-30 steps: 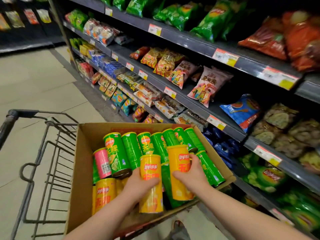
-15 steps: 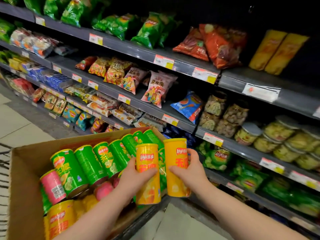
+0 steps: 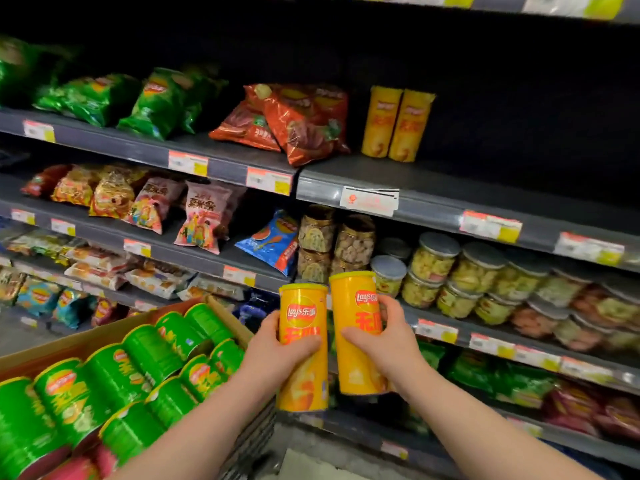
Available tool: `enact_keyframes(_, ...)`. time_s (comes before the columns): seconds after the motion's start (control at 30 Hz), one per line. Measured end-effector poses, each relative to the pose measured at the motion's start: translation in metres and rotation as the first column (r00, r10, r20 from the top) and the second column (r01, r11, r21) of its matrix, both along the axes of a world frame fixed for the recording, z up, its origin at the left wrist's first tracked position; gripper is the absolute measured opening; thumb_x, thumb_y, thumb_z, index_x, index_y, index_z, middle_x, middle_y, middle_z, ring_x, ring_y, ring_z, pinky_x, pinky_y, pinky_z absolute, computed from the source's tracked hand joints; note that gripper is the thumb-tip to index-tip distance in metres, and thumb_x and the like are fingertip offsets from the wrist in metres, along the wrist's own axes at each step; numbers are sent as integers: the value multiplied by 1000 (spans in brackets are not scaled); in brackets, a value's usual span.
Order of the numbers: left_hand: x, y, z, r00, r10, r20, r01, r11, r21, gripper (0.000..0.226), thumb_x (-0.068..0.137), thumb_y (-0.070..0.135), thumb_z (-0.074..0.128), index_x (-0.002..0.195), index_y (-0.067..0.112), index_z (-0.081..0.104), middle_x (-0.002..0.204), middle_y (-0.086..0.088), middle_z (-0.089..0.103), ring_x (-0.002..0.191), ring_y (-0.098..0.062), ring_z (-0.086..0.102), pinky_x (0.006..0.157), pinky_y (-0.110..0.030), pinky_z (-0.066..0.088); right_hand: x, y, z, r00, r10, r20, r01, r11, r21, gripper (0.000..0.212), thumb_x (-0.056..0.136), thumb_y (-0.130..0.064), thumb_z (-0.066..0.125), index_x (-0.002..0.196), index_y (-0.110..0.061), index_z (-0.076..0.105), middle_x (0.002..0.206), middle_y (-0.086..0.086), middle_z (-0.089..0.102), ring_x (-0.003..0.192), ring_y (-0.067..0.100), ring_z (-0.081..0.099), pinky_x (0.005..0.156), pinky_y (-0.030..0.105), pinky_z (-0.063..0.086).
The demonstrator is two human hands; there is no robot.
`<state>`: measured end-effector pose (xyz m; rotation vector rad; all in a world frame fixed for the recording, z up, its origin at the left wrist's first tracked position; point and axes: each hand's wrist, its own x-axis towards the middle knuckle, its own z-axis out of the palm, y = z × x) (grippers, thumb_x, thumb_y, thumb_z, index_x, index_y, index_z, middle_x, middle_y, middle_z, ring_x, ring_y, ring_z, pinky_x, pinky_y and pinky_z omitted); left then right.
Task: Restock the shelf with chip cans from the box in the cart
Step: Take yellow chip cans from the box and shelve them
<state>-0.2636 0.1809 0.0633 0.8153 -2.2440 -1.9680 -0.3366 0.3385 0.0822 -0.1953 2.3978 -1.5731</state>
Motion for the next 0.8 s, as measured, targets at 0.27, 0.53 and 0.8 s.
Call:
enact_keyframes(0.27,-67,62,28,995,-50,-89,52,999,14,64,66,47,79,119,38,43,108,8,63,94,-17,65,84,-41,53,-62,70,27,996,-47,-72,44,998,-45,75,71,-25,80,132,-30,36,117,-6,51,104,16,55,89,37,49)
enact_keyframes(0.53,-112,85,50,984,-43,-174,43,999,1,61,73,38,79,123,34,44,110,6,63,95,-17,65,86,-44,54,-111,101,64,986,-4,-167,-8,997,-76,74,73,-26,80,133,-30,36,115,-9,50,104,14,54,89,36,48)
enact_keyframes(0.8,-159,59,86,957,-46,-285,45,999,-9,58,62,44,82,109,41,49,106,7,65,94,-16,66,82,-41,56,-160,78,97,977,-12,-215,-23,987,-160,74,70,-33,81,130,-33,37,122,-7,54,106,14,57,91,41,51)
